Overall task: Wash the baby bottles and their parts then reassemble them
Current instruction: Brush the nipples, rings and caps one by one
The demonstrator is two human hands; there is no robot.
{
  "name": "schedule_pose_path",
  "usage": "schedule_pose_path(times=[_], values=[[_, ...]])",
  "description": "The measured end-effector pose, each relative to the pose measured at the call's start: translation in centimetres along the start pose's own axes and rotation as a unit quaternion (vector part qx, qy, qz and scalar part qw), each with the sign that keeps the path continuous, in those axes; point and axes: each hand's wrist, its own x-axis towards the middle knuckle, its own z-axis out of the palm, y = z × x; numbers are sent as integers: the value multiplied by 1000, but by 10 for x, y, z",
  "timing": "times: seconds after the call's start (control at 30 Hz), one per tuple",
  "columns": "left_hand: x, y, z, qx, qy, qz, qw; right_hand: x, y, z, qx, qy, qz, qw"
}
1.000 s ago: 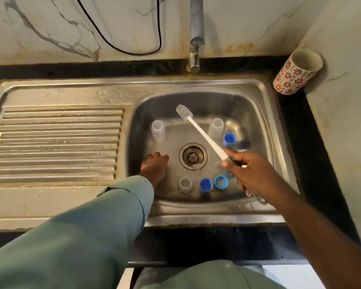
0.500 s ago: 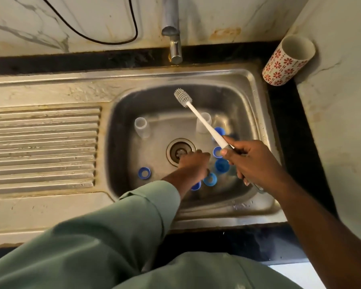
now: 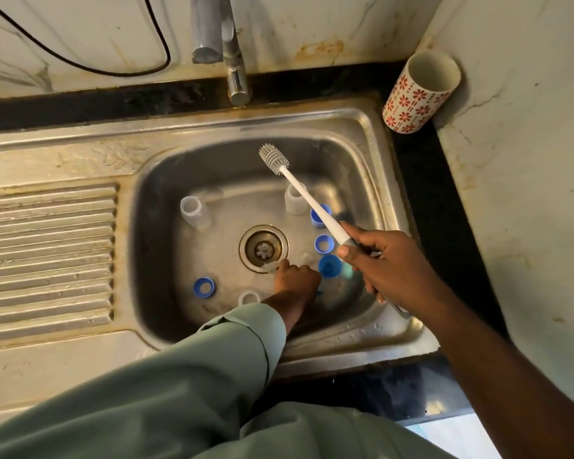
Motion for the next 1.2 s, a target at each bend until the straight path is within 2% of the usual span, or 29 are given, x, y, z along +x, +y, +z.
schedule_pose_path(times=[0.1,0.13,0.17,0.2,0.23,0.3,0.33,0.37,0.47,0.53,0.57,0.63,0.67,0.73,0.8,0.87,0.93,1.03,1.07,1.13,1.2], values=[[-10,-2,-11,-111,61,-18,992,-4,-2,-5,-1,2,-5,1000],[-18,-7,-17,-197,100,-36,975,-7,-4,-7,-1,3,-8,1000],[-25,-15,-23,-300,137,-59,942,-10,-6,-9,2,3,-10,1000],[-34,-26,-31,-410,171,-90,891,-13,-7,-11,4,2,-12,1000],[-44,-40,-38,-525,201,-125,818,-17,-8,-12,4,1,-15,1000],[-68,-70,-54,-713,233,-176,638,-24,-11,-14,-22,-11,-33,999],[-81,-84,-59,-760,247,-185,572,-29,-12,-15,-49,-25,-52,997],[-95,-100,-63,-789,260,-189,524,-33,-17,-14,-78,-43,-79,993],[-133,-142,-69,-850,252,-173,429,-47,-31,-10,-172,-89,-156,968],[-156,-163,-71,-898,219,-131,358,-52,-43,-3,-267,-103,-224,932],[-167,-169,-73,-917,197,-109,330,-53,-51,2,-337,-107,-251,901],[-181,-182,-69,-932,180,-98,300,-53,-71,16,-469,-109,-279,831],[-185,-186,-67,-937,184,-95,283,-54,-83,23,-512,-108,-271,808],[-196,-197,-61,-945,194,-83,251,-58,-103,38,-556,-89,-236,792],[-202,-207,-56,-951,207,-65,221,-67,-113,52,-567,-61,-211,794],[-210,-213,-51,-955,221,-52,193,-84,-115,66,-558,-82,-196,802],[-215,-216,-49,-955,235,-44,173,-94,-118,71,-513,-103,-184,832],[-226,-221,-49,-943,269,-21,194,-91,-118,71,-444,-31,-184,876],[-229,-224,-50,-939,281,-10,200,-93,-118,71,-441,-19,-179,879],[-235,-226,-52,-931,304,5,201,-99,-120,73,-460,-46,-181,868],[-239,-224,-54,-926,326,32,188,-98,-123,68,-440,-59,-207,872]])
